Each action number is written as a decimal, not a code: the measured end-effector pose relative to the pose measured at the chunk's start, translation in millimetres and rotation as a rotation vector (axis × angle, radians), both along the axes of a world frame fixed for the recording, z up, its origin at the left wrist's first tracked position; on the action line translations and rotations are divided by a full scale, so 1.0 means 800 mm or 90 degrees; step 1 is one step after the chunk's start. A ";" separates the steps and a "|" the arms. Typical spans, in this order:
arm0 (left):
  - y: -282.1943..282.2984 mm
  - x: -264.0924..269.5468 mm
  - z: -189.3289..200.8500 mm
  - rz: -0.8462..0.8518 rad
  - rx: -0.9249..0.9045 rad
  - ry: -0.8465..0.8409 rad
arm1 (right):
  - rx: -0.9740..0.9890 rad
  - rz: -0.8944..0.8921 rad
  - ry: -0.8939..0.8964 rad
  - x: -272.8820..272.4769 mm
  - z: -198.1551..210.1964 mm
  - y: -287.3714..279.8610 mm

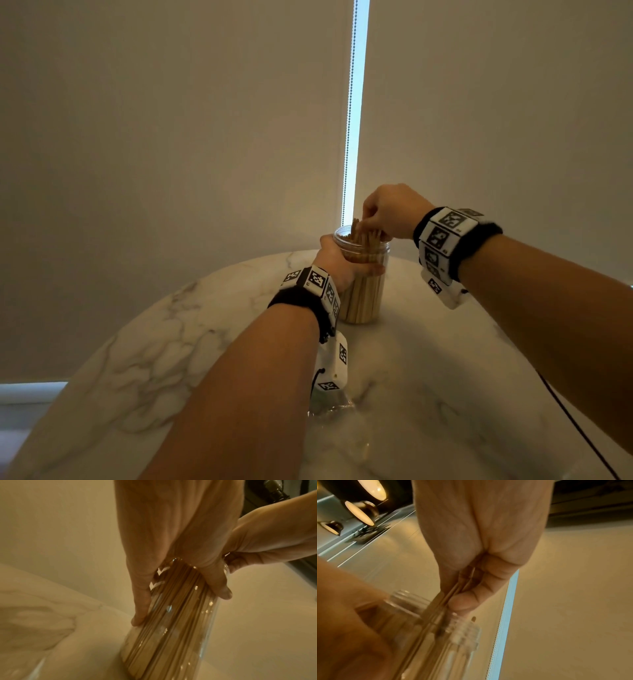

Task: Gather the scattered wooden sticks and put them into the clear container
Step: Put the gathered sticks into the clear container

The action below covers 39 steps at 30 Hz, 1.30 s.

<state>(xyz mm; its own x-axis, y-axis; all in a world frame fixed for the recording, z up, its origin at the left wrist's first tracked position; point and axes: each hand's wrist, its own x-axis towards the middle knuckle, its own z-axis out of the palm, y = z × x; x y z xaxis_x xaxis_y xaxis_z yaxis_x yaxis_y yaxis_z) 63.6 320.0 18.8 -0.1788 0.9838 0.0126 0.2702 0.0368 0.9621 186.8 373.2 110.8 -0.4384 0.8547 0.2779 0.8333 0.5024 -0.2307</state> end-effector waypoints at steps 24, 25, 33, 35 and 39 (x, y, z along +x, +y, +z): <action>0.002 -0.003 -0.005 -0.001 -0.011 0.041 | -0.224 0.020 0.046 0.017 0.003 -0.002; 0.002 -0.003 -0.006 -0.001 -0.009 0.043 | -0.270 0.042 0.076 0.020 0.007 -0.003; 0.004 -0.003 -0.008 0.007 -0.008 0.039 | -0.091 0.053 -0.004 0.012 -0.007 -0.003; 0.006 -0.003 -0.008 0.006 -0.010 0.039 | -0.072 0.057 -0.010 0.007 -0.010 -0.002; 0.009 -0.003 -0.011 0.010 -0.004 0.051 | 0.011 0.028 0.099 0.001 -0.015 0.004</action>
<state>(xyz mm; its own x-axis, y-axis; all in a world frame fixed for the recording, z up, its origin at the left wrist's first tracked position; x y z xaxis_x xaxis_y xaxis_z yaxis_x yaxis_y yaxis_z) 61.4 327.5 10.2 -0.1927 0.9810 0.0214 0.3458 0.0475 0.9371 187.4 376.4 98.9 -0.4260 0.8303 0.3594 0.7650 0.5427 -0.3468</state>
